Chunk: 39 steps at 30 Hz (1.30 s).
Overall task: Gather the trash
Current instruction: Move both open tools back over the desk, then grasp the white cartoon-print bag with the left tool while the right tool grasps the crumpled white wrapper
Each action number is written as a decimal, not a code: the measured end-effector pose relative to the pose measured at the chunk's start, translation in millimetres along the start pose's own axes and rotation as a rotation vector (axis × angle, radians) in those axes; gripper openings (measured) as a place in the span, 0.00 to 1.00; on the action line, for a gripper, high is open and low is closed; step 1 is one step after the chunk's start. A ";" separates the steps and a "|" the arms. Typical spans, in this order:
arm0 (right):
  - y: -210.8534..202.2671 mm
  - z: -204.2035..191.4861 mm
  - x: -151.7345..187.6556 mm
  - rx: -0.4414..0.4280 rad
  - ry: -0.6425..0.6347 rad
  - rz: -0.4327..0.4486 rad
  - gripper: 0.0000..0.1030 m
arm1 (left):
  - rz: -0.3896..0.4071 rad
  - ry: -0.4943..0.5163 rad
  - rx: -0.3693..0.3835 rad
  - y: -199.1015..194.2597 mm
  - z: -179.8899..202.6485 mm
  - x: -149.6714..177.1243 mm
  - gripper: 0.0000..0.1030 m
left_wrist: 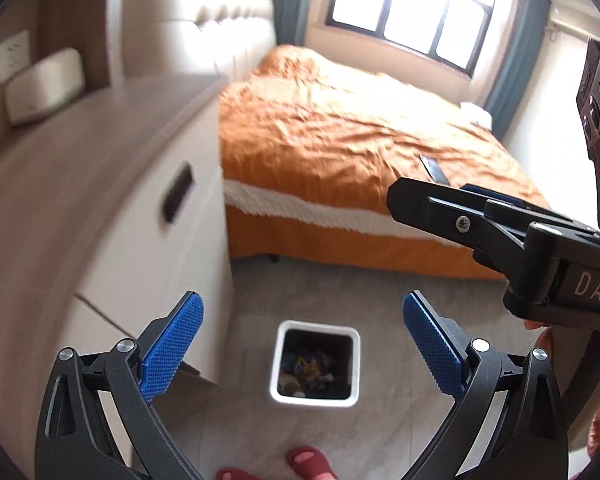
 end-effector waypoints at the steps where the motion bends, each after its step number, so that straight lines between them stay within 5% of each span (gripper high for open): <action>1: -4.4 -7.3 -7.5 -0.016 -0.010 0.012 0.96 | 0.019 -0.018 -0.015 -13.5 -5.4 -6.8 0.95; 17: -29.1 -169.5 -75.4 -0.325 -0.227 0.116 0.96 | 0.232 -0.221 -0.342 -173.7 -111.1 -34.4 0.95; 39: 6.7 -378.9 -39.9 -0.621 -0.481 -0.007 0.96 | 0.257 -0.504 -0.674 -281.4 -255.0 49.9 0.95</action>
Point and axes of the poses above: each gripper's, at about its wrist camera, not at the fingertips, and y roughly the way its jaws point, z to its right, x to its underside, the point moved 4 cm from there along y, roughly the way its jaws point, and after that the axes turned 1 degree about -x, right-handed, at the moved point
